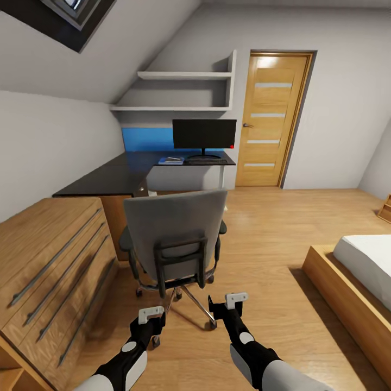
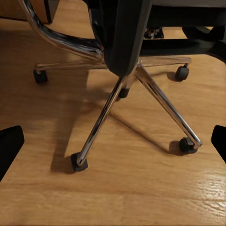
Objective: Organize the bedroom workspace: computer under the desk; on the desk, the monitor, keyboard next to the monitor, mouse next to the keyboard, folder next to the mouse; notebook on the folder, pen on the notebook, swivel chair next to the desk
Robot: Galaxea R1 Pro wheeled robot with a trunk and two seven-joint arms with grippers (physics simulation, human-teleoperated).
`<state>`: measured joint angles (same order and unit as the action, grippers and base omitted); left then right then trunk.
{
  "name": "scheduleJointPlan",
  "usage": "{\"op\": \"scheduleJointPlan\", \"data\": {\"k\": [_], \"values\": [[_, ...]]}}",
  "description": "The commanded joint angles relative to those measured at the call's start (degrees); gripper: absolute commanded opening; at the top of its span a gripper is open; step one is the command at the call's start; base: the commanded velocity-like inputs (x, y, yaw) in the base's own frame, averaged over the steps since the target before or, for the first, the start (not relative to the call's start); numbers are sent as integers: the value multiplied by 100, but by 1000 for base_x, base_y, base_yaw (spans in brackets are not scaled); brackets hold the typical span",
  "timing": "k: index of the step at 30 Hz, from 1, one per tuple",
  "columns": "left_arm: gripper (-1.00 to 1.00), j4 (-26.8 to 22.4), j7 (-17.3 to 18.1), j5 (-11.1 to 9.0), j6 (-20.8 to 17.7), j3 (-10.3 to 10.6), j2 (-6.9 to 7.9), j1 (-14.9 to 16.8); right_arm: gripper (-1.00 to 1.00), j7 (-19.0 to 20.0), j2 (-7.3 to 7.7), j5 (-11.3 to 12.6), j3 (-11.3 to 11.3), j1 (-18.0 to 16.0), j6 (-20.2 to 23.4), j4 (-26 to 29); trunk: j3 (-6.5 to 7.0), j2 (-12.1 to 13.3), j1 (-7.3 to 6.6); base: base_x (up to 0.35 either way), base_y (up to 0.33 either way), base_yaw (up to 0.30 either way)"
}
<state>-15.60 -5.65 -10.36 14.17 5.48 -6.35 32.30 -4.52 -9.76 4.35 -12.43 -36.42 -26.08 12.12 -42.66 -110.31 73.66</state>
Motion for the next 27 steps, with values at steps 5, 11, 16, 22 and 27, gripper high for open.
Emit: {"op": "scheduleJointPlan", "data": {"k": [5, 11, 16, 22, 27], "values": [[100, 4, -46, -57, 24, 50, 2, 4, 100, -31, 0, 46, -49, -5, -25, -8, -51, -204, 110, 0, 0, 0], [100, 4, -52, -58, 24, 50, 2, 4, 100, -31, 0, 43, -49, -5, -87, -13, -104, -445, 242, 0, 0, 0], [100, 4, -52, -61, 29, 50, 2, 4, 100, -31, 0, 40, -49, -5, -331, -27, -149, -646, 351, 0, 0, 0], [100, 4, -55, -62, 33, 50, 2, 4, 100, -36, 7, 40, -49, -5, -440, -34, -202, -886, 483, 0, 0, 0], [100, 4, -53, -62, 33, 50, 2, 4, 100, -35, 9, 40, -48, -5, -456, -34, -247, -1087, 593, 0, 0, 0]]}}
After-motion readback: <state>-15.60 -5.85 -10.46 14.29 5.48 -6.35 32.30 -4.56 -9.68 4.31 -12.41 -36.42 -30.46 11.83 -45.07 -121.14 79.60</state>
